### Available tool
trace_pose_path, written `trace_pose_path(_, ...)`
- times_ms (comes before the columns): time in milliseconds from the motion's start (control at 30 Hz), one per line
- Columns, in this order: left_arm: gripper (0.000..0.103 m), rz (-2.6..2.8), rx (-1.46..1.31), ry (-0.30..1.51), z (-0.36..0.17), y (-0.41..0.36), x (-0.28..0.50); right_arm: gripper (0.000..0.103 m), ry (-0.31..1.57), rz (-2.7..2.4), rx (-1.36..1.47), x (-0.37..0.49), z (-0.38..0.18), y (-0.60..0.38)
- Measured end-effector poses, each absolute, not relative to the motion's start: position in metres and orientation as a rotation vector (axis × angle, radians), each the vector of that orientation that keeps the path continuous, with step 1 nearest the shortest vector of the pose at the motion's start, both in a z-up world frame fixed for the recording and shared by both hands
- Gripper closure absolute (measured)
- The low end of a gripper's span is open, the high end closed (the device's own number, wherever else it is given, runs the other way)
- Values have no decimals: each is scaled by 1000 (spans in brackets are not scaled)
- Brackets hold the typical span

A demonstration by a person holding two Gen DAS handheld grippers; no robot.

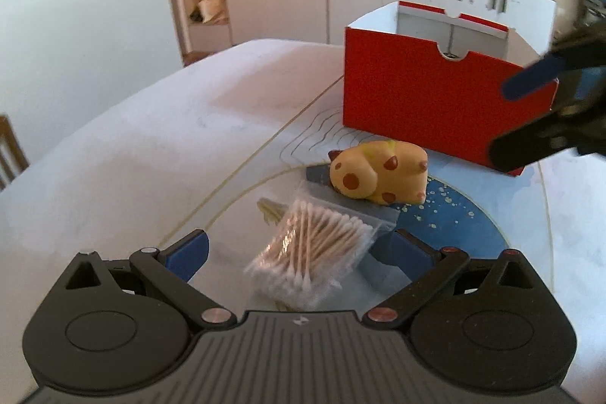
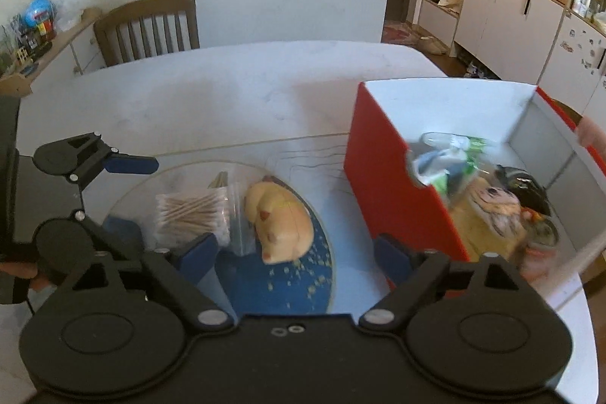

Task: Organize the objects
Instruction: 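Grasp the cotton-swab bag with the left tool while the right tool grasps the yellow spotted plush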

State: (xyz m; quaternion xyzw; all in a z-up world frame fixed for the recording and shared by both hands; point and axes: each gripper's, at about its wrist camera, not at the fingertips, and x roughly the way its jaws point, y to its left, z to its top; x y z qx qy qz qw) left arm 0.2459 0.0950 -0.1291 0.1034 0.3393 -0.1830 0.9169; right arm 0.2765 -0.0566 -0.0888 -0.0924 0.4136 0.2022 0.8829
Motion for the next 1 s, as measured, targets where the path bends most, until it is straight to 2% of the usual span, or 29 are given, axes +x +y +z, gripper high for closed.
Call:
trace_pose_path(333, 1, -498, 307, 705, -148, 86, 260, 31, 941, 441, -198, 312, -113, -43)
trace_pose_path(433, 14, -513, 286, 712, -151, 87, 262, 35, 954, 441, -185, 319, -116, -42)
trace_pose_path(500, 29, -511, 270, 710, -150, 88, 263, 40, 966, 443, -172, 323, -119, -41)
trace_pose_path(600, 41, -510, 256, 711, -149, 90, 263, 44, 980, 461, -150, 327, -122, -39)
trace_pose_path(633, 42, -509, 257, 710, -149, 90, 263, 45, 982, 465, -147, 327, -123, -38)
trace_pose_path(700, 49, -505, 261, 709, -148, 90, 261, 56, 984, 476, -141, 326, -123, -36)
trace_pose_path(733, 50, -498, 265, 709, -147, 89, 260, 58, 989, 486, -135, 325, -123, -35)
trace_pose_path(867, 61, -472, 271, 714, -145, 87, 257, 61, 983, 479, -145, 319, -123, -34)
trace_pose_path(1000, 65, -443, 261, 726, -143, 86, 251, 62, 983, 455, -130, 313, -119, -39)
